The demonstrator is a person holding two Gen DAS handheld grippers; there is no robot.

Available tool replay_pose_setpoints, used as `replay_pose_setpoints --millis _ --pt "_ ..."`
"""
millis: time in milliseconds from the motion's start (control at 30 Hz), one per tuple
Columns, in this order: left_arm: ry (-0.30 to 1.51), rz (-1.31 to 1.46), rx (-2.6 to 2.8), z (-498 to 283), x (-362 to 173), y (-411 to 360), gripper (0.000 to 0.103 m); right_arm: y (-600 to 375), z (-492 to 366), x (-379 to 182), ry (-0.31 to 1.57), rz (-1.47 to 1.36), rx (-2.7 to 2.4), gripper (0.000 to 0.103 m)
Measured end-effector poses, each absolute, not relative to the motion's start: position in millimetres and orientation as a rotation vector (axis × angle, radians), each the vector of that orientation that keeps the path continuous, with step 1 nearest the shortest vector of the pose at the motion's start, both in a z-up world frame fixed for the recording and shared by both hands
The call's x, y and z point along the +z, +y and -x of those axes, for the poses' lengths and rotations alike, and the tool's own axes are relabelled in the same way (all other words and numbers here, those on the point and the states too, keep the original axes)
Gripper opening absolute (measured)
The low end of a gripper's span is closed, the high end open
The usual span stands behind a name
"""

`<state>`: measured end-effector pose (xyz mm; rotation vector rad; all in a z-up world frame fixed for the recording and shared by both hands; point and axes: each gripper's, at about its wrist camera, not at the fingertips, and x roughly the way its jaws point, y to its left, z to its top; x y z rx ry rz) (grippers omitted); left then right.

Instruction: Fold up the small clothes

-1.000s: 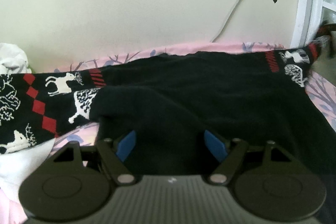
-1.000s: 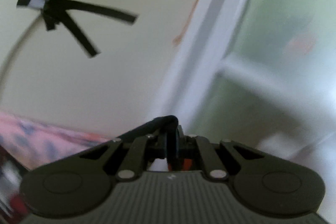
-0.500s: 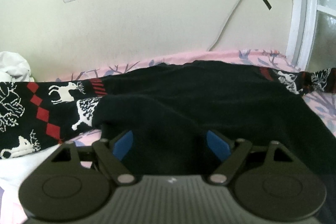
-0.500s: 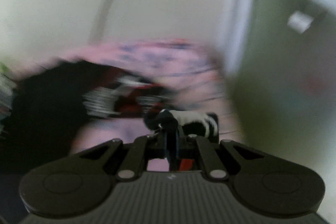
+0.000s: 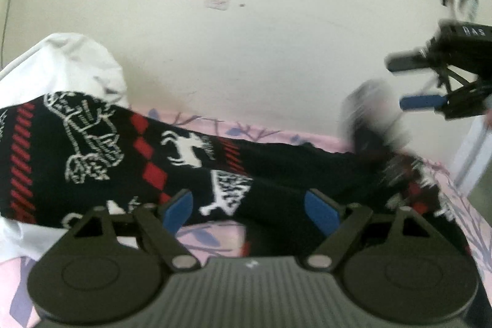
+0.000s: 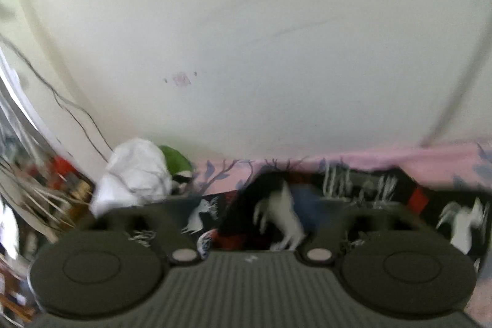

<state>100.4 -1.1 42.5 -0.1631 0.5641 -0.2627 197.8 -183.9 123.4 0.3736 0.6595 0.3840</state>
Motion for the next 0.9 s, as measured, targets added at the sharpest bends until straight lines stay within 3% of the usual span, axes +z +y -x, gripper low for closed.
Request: replay_pose_setpoints --millis 100,300,367,400,433,533,600,633,667,767,900 --pt "0.586 0.164 -0.268 -104 41 -1 0.083 -191 -204 111 0.648 -0.304 0.368 0.07" --pt "0.622 0.084 -0.319 -104 30 -23 0.083 -265 -175 39 0.72 -0.324 0.19 0.07" --pt "0.626 0.024 -0.308 -102 24 -33 0.083 -281 -164 5 0.775 -0.267 0.078 0.062" --pt "0.627 0.003 -0.301 -102 22 -37 0.083 -286 -154 -7 0.756 -0.2 0.043 0.033" --pt "0.627 -0.008 -0.302 -102 21 -38 0.083 -288 -142 -10 0.696 -0.111 0.039 0.016" --pt "0.635 -0.007 -0.297 -104 18 -38 0.084 -303 -130 -12 0.66 -0.12 0.014 0.0" --pt "0.65 0.015 -0.293 -107 18 -33 0.084 -296 -126 -4 0.637 -0.084 -0.067 0.006" --pt "0.658 0.035 -0.29 -109 17 -30 0.084 -292 -122 -1 0.616 -0.063 -0.112 0.045" --pt "0.666 0.054 -0.289 -111 17 -26 0.084 -292 -114 2 0.586 -0.066 -0.106 0.057" --pt "0.703 0.12 -0.289 -119 14 -16 0.084 -285 -88 10 0.543 -0.081 -0.014 0.058" --pt "0.728 0.165 -0.295 -124 11 -9 0.084 -246 -67 0 0.536 0.123 0.036 0.062"
